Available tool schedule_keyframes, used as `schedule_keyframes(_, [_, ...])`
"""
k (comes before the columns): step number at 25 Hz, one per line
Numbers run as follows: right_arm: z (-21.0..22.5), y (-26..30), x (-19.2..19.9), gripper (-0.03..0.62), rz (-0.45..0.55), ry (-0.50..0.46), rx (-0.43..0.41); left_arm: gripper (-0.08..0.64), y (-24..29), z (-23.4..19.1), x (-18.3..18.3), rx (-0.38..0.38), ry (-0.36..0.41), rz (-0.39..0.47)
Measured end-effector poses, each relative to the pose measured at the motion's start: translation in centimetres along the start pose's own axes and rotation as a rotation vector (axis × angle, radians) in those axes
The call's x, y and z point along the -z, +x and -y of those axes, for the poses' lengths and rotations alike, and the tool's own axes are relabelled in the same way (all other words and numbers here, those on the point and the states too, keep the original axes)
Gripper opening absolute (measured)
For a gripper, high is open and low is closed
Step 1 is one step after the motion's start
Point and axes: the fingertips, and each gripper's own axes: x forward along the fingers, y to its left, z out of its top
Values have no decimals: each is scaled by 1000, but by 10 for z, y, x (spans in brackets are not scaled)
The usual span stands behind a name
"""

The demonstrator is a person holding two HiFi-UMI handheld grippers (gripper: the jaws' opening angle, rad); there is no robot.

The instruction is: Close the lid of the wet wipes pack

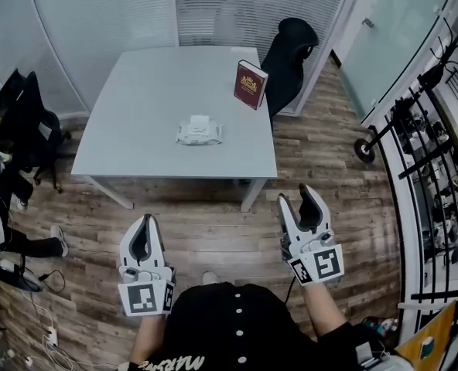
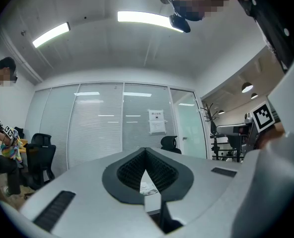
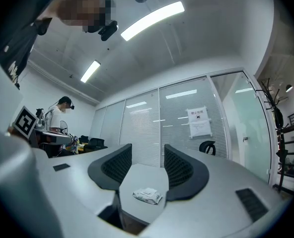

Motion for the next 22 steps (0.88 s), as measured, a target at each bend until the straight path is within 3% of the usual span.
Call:
schedule_keyframes(10, [-18,14,20,206,-54,4,11,5,7,-20,22,30,-13,-46])
schedule_keyframes(22, [-2,60,32,206,-52,26,0,5,43,-34,30,11,-12,-58])
